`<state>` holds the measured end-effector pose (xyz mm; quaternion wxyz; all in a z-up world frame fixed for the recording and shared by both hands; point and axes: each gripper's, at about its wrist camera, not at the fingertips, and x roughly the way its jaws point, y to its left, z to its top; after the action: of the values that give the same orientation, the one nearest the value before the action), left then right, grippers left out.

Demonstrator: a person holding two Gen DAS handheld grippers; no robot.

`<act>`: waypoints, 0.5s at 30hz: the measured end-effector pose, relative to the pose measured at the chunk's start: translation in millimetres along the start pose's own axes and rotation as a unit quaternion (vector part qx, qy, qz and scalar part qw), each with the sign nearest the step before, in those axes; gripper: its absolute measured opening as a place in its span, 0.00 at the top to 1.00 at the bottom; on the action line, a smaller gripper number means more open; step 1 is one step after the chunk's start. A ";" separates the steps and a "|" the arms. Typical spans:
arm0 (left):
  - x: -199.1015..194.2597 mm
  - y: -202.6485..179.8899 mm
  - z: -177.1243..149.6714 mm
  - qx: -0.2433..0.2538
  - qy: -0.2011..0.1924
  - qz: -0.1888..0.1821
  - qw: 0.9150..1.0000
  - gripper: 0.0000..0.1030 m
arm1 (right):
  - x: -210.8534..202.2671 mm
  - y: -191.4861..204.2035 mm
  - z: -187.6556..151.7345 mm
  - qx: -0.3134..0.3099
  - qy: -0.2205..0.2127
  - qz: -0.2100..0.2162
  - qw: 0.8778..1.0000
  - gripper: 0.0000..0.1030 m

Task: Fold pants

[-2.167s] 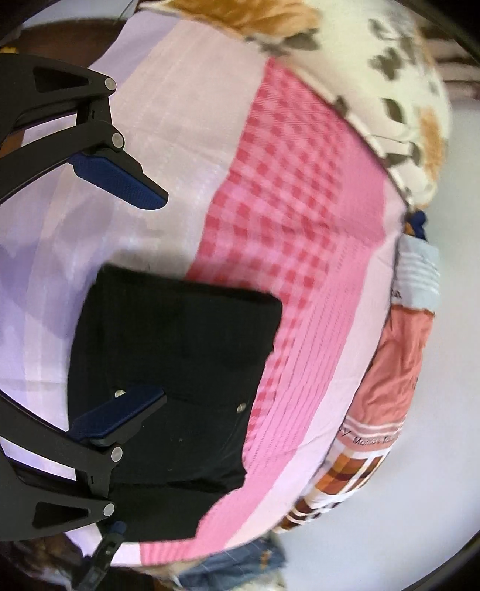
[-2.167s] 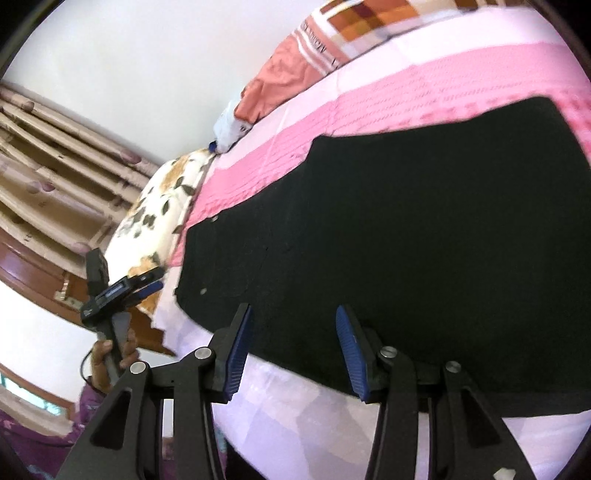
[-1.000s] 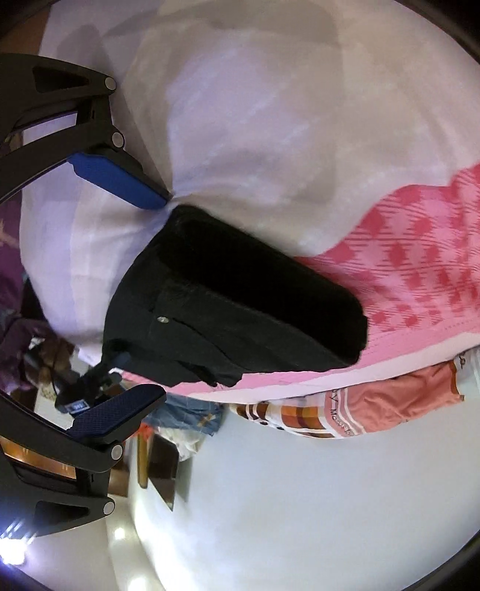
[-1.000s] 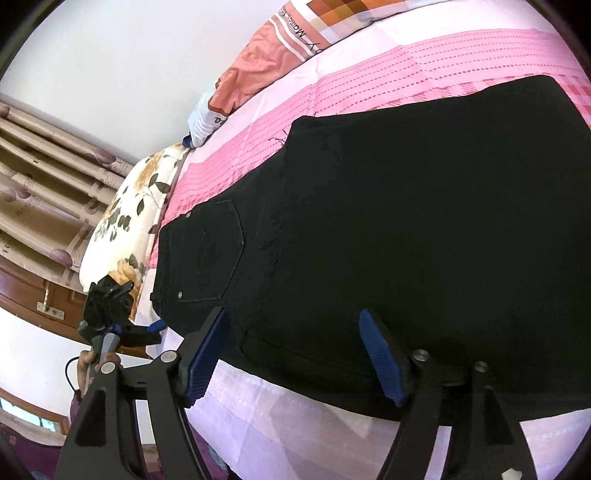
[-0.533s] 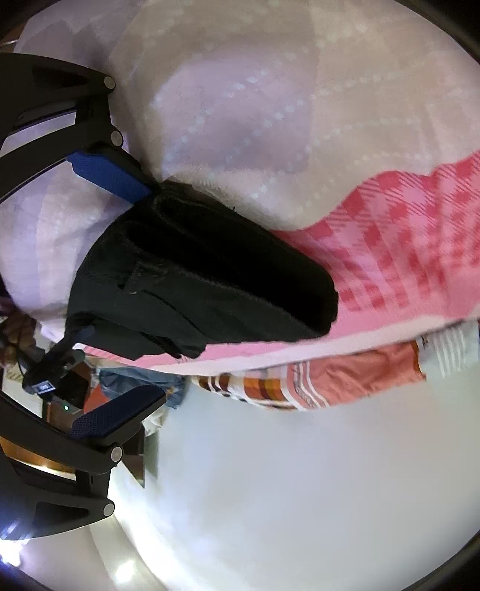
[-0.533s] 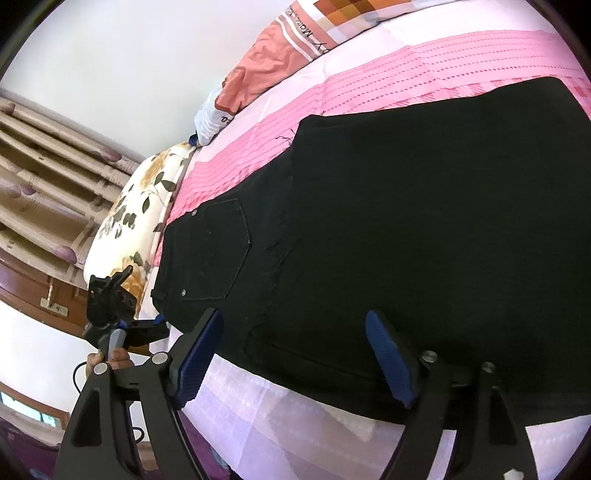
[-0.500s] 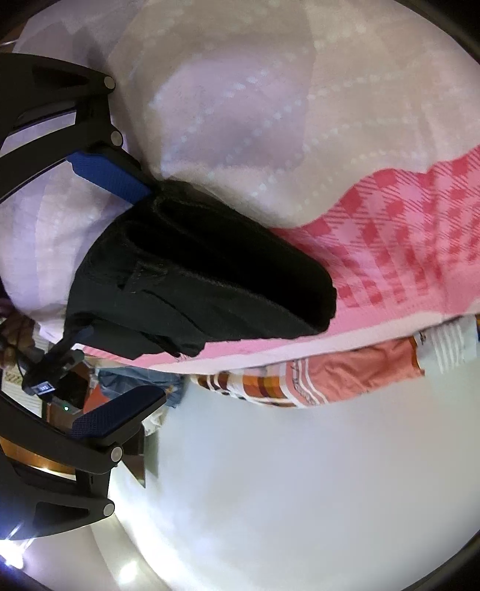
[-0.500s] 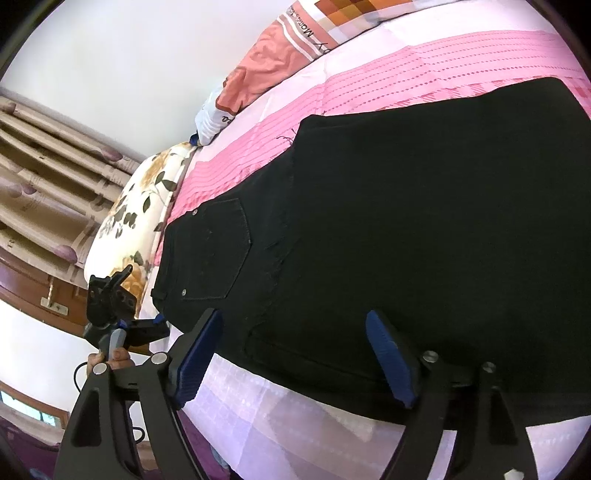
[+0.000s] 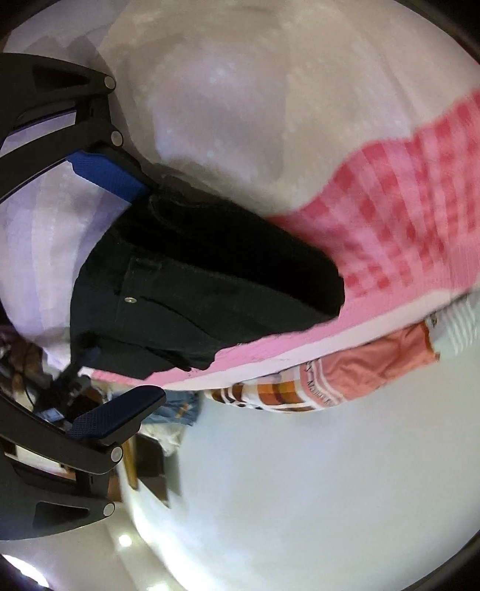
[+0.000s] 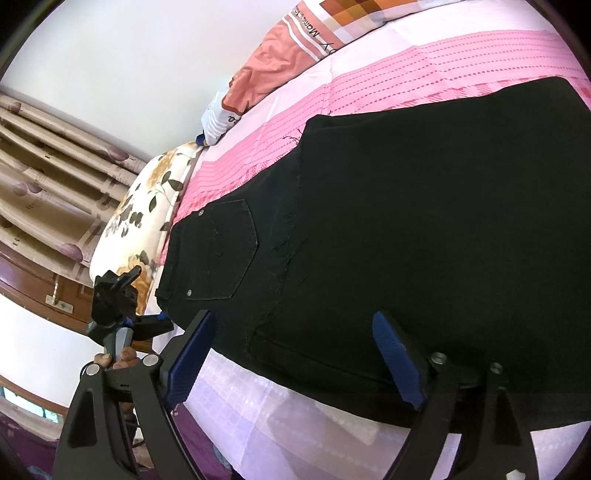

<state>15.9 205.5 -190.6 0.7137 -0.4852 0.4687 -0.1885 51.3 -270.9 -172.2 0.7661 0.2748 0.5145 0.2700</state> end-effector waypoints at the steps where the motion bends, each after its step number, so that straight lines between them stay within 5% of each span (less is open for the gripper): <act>1: 1.5 -4.1 -0.6 0.019 -0.001 0.006 1.000 0.07 | 0.0 -0.1 0.1 0.000 0.000 0.000 1.000 0.17; 5: 1.9 -4.3 -6.8 0.072 -0.037 -0.001 0.997 0.08 | -0.5 -0.4 0.2 -0.001 0.000 0.000 1.000 0.17; 7: 4.6 -7.1 -17.6 0.103 -0.058 0.033 0.992 0.15 | -1.4 -0.5 -0.2 -0.001 0.000 0.001 1.000 0.17; 12: 4.7 -3.9 -33.9 0.144 -0.086 0.093 0.981 0.52 | -0.1 2.4 -0.6 -0.006 -0.002 -0.004 1.000 0.16; 15: 0.2 3.2 -31.6 0.136 -0.088 0.088 0.983 0.54 | 0.0 2.6 -0.6 -0.006 -0.002 -0.004 1.000 0.16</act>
<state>-11.4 190.5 -196.3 0.8254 -0.3555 0.4146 -0.1433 50.4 -268.9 -170.6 0.7698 0.2682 0.5128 0.2693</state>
